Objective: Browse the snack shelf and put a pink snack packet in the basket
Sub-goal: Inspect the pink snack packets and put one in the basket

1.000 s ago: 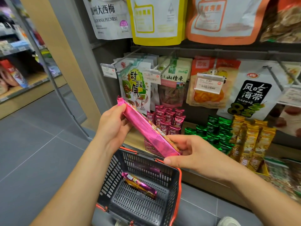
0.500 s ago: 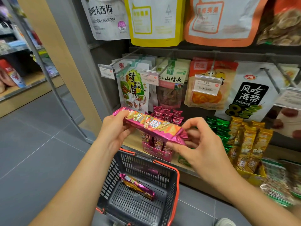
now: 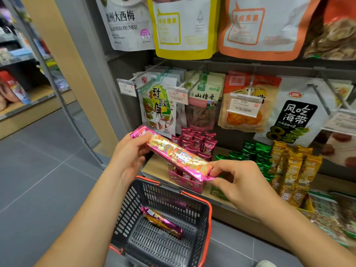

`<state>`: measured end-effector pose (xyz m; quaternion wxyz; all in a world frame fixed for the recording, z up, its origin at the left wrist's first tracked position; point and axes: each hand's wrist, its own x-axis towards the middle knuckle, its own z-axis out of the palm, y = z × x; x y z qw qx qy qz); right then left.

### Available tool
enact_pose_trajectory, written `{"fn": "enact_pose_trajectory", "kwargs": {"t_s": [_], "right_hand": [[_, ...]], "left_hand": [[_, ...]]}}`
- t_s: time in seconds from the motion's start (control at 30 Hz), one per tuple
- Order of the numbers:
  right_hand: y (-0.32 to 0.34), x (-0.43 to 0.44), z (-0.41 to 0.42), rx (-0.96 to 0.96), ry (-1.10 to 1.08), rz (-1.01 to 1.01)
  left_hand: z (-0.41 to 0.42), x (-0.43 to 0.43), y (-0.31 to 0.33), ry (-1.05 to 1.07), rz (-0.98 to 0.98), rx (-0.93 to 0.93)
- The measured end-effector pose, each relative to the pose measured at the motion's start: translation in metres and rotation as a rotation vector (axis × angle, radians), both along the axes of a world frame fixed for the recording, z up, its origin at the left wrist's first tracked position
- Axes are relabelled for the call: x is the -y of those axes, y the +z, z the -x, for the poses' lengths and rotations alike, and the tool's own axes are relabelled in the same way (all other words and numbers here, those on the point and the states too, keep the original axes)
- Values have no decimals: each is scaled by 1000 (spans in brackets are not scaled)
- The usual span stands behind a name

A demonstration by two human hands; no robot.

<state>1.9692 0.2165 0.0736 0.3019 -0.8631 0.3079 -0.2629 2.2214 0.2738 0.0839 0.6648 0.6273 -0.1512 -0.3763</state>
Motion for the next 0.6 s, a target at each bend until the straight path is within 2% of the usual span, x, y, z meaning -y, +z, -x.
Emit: {"fn": "enact_pose_trajectory", "kwargs": {"t_s": [0.23,0.37,0.43,0.5,0.6], "right_hand": [[-2,31,12,-134,91,-157],[2,47,21,-460,175,-169],[7,53,22,-416,156,-190],[12,55,18,-236,132,-299],[17,52,6,-191,214,-388]], "left_hand": [[8,-3,9,-123,198,100],[19,-3,9,-175,130,381],[31,0,7,-270,95,573],[48,6,1,-392,77,724],[76,15,-6,-513,79,747]]}}
